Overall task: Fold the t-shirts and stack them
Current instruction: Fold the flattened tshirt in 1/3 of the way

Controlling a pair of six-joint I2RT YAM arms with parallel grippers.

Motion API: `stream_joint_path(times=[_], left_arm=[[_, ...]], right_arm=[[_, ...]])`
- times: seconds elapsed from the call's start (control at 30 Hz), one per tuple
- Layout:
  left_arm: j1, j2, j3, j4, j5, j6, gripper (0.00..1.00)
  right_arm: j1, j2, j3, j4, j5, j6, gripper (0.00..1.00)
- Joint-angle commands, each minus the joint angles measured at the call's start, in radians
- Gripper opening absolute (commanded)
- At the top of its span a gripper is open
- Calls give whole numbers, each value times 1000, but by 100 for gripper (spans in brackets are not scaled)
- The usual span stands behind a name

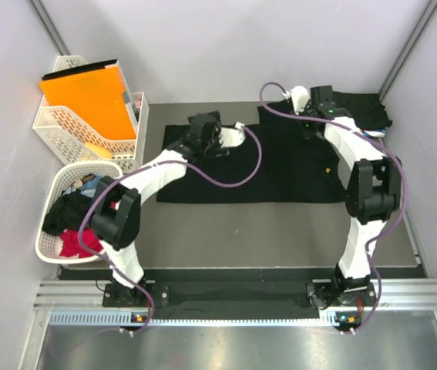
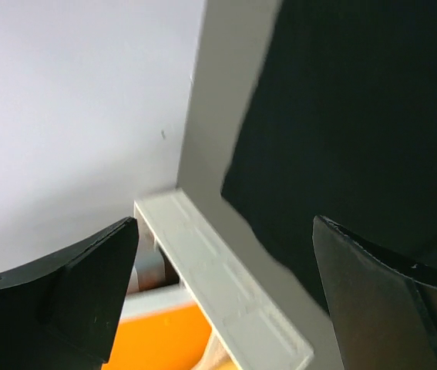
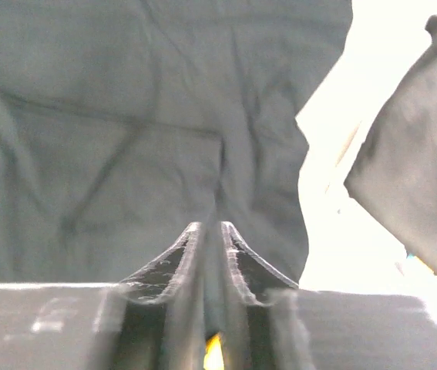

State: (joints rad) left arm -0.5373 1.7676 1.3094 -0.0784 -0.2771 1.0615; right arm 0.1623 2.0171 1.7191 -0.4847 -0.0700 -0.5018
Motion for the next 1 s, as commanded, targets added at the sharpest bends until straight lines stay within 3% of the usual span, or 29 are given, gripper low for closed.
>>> stream_joint_path(times=[0.0,0.23,0.47,0.67,0.97], left_arm=[[-32,107,171,-30,128,-101,99],[-47,326,408,-93,272,-123,99],[-49,469,596,-126,418,-273,99],[-47,500,610,-69,527,-356,99],[-49,544,619,23,657,-455,99]], right_arm=[[-49,-104,-78,-135,-83,13,0],[-154,-243,-288,-183,-160,11,0],[-248,-363,-421,-252,-229,-30,0],[-264,-423,-512,-293,-237,-72,0],[-264,-348,-541,-324,-251,-81,0]])
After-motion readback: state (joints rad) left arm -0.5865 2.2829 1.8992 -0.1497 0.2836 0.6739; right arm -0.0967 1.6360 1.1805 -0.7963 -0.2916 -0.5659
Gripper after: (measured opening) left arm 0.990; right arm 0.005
